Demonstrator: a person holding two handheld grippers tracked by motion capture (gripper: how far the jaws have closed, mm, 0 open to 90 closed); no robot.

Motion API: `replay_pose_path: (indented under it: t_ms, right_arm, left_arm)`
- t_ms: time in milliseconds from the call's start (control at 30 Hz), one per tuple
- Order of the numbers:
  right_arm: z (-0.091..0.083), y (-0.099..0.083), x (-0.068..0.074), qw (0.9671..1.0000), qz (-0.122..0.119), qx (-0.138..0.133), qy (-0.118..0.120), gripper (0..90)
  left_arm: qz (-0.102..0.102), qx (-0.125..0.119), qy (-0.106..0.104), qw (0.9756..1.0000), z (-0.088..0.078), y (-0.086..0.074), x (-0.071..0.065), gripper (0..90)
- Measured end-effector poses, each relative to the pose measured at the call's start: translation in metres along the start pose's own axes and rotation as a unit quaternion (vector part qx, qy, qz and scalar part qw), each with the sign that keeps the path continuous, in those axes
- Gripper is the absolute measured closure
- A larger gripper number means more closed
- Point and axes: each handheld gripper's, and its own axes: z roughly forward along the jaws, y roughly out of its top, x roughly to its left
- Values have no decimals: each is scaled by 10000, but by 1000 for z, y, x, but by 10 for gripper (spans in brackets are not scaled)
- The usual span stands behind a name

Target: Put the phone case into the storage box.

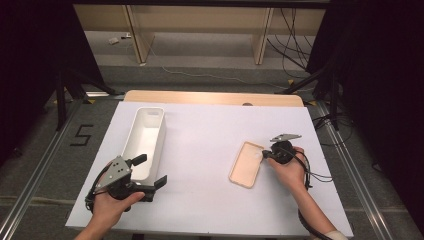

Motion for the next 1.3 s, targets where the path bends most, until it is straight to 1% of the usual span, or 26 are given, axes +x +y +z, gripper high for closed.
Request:
replay_pose_path:
  t_ms: [33, 100, 167, 200, 267, 300, 333, 367, 400, 433, 600, 667, 700, 733, 767, 800, 833, 900, 933, 1000, 1033, 1100, 1133, 1167, 1200, 1300]
  right_arm:
    - [1, 0, 0, 10000, -8, -6, -5, 900]
    - [1, 1, 1, 9999, 162, 28, -7, 900]
    - [2, 2, 1, 9998, 221, 16, 13, 900]
    - [3, 2, 0, 9999, 143, 2, 12, 900]
    - [4, 3, 0, 9999, 156, 37, 4, 900]
    - [6, 4, -2, 10000, 34, -22, 48, 900]
    - [6, 4, -2, 10000, 34, -22, 48, 900]
    - [7, 4, -3, 9999, -79, -77, 11, 900]
    - [8, 6, 0, 9999, 88, -68, 35, 900]
    - [9, 7, -2, 9999, -49, -99, 6, 900]
    - [12, 9, 1, 9999, -54, -92, 12, 900]
    - [12, 10, 6, 9998, 216, 25, 21, 900]
    - [12, 10, 5, 9999, 151, 15, 14, 900]
    - [13, 12, 3, 10000, -1, -23, 22, 900]
    - [13, 12, 7, 9998, 196, -2, 1, 900]
    - [14, 12, 6, 9999, 128, 0, -2, 900]
    - [15, 13, 5, 10000, -26, -35, -1, 900]
    - [17, 14, 5, 9999, -87, -104, -11, 900]
    - [17, 14, 6, 10000, -1, -48, -9, 900]
    - [16, 16, 8, 10000, 41, -2, 37, 900]
    - [19, 15, 6, 9998, -159, -138, -15, 900]
    - [20, 17, 7, 9998, -144, -126, 8, 900]
    - [20, 17, 6, 9995, -265, -167, -15, 900]
    - [20, 17, 6, 9995, -265, -167, -15, 900]
    - [19, 18, 8, 9999, -127, -84, 21, 900]
    - [21, 18, 8, 9998, -152, -151, 5, 900]
  left_arm:
    - [0, 0, 0, 10000, 0, 0, 0, 4]
    - [10, -11, -2, 10000, 0, 0, 0, 4]
    - [8, -1, 1, 10000, 0, 0, 0, 4]
    - [8, 2, -3, 10000, 0, 0, 0, 4]
    - [1, 2, -3, 10000, 0, 0, 0, 4]
    - [4, 2, 1, 10000, 0, 0, 0, 4]
    - [4, 2, 1, 10000, 0, 0, 0, 4]
    - [9, -1, 3, 10000, 0, 0, 0, 4]
    - [26, -11, 0, 10000, 0, 0, 0, 4]
    - [12, -10, 7, 10000, 0, 0, 0, 4]
    - [22, -6, 5, 10000, 0, 0, 0, 4]
    - [11, -5, 2, 10000, 0, 0, 1, 4]
    - [11, -9, 1, 10000, 0, 0, 1, 4]
    - [19, -7, 5, 10000, 0, 0, 1, 4]
    - [19, -7, 5, 10000, 0, 0, 1, 4]
    - [25, -9, 3, 10000, 0, 0, 1, 4]
    - [22, -1, 6, 10000, 0, 0, 1, 4]
    - [19, -1, 6, 10000, 0, 0, 1, 4]
    - [21, -2, 10, 10000, 0, 0, 0, 4]
    - [27, -3, 4, 10000, 0, 0, 0, 4]
    - [27, -3, 4, 10000, 0, 0, 0, 4]
    - [21, -2, 9, 10000, 0, 0, 0, 4]
    - [21, -2, 10, 10000, 0, 0, 0, 4]
    - [21, -3, 13, 10000, 0, 0, 0, 4]
    - [13, -14, 1, 10000, 0, 0, 0, 4]
    - [16, -12, 9, 10000, 0, 0, 1, 4]
